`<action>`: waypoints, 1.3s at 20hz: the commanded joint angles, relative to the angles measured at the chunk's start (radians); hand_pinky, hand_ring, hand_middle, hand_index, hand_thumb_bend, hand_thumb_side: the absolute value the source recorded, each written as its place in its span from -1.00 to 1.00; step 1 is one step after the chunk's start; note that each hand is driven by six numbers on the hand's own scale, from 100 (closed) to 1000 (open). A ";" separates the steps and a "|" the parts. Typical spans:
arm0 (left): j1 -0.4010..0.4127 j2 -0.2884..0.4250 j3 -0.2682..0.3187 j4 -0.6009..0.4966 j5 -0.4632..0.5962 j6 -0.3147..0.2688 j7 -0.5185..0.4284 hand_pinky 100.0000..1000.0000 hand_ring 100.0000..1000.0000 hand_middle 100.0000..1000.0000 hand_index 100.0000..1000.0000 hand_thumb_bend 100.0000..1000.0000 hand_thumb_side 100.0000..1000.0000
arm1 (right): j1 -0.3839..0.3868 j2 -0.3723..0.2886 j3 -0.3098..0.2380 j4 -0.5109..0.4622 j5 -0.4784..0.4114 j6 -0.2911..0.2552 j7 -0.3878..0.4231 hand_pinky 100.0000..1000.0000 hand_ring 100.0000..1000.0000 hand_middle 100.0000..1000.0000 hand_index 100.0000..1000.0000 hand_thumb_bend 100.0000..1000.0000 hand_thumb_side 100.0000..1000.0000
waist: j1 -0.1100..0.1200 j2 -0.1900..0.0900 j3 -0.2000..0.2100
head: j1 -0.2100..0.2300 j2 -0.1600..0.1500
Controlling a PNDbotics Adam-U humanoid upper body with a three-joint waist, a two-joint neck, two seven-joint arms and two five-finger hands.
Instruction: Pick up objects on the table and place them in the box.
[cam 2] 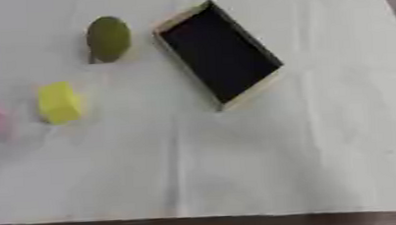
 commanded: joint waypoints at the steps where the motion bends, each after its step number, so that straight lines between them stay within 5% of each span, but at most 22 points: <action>1: -0.001 0.118 0.007 0.007 -0.055 0.011 0.003 0.59 0.41 0.43 0.79 -0.82 -0.11 | -0.003 -0.035 -0.003 -0.015 -0.006 0.000 0.002 0.79 0.72 0.26 0.78 -1.00 0.12 | 0.004 -0.024 0.003 | -0.005 0.005; 11: 0.008 0.288 0.047 0.200 -0.167 -0.018 -0.069 0.67 0.54 0.55 0.80 -0.60 -0.38 | 0.006 -0.044 -0.004 -0.015 0.002 0.001 0.001 0.79 0.72 0.25 0.78 -1.00 0.12 | 0.013 -0.026 0.016 | -0.023 0.012; 20: -0.051 0.387 0.021 0.362 -0.240 -0.103 -0.503 0.78 0.69 0.66 0.83 -0.23 -0.30 | 0.012 -0.052 -0.002 -0.015 0.005 0.004 0.002 0.79 0.72 0.25 0.78 -1.00 0.12 | 0.022 -0.031 0.027 | -0.035 0.017; 26: -0.093 0.431 -0.028 0.426 -0.251 -0.124 -0.696 0.80 0.75 0.70 0.83 -0.05 -0.34 | 0.012 -0.054 0.000 -0.015 0.005 0.005 0.004 0.79 0.72 0.24 0.78 -1.00 0.12 | 0.026 -0.031 0.024 | -0.038 0.021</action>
